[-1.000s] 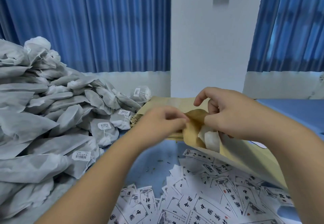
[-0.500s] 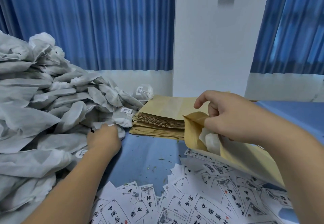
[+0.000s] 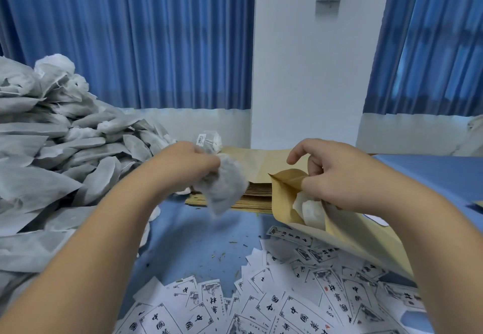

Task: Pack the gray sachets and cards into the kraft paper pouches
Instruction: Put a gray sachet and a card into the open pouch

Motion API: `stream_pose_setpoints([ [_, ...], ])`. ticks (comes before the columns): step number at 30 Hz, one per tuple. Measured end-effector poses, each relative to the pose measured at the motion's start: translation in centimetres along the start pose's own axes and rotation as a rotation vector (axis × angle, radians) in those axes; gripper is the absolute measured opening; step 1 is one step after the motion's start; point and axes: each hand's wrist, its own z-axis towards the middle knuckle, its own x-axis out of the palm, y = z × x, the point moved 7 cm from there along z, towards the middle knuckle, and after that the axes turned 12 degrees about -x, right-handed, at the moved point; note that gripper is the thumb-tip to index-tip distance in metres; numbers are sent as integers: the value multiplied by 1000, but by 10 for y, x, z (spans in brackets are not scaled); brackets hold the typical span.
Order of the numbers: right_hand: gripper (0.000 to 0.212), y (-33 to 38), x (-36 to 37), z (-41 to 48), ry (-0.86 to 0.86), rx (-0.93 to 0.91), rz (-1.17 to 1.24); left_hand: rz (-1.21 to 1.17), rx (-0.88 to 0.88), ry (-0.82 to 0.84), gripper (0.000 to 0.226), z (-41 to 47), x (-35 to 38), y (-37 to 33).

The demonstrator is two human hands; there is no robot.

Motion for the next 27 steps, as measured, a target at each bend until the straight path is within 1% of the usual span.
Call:
stream_pose_setpoints([
  [3, 31, -1, -2, -1, -7, -2, 3, -183, 73, 129, 14, -21, 2, -20],
  [6, 31, 0, -3, -1, -7, -2, 0, -297, 146, 312, 14, -37, 10, -33],
  [9, 29, 1, -2, -1, -9, -2, 3, -320, 218, 379, 13, -48, 13, -40],
  [12, 28, 1, -2, 0, -7, -5, -9, -259, 320, 426, 13, -60, 17, -49],
  [13, 29, 1, -2, 0, -9, -7, -14, -214, 351, 419, 16, -63, 20, -51],
  [17, 30, 0, -2, 0, -11, -4, -12, 69, 483, 294, 21, -72, 24, -60],
  [19, 30, 0, -3, 0, -6, -3, -16, 252, 572, 167, 20, -75, 21, -65],
  [20, 30, 0, -3, 0, -4, -5, -20, 303, 601, 106, 18, -76, 19, -67],
  [21, 30, 0, -3, 0, -4, -7, -23, 312, 616, 75, 15, -76, 19, -68],
  [24, 30, 1, -2, 0, -7, -5, -27, 252, 626, 97, 6, -76, 31, -71],
  [27, 31, 2, -2, 1, -12, -21, -21, 250, 684, 74, 18, -78, 53, -75],
])
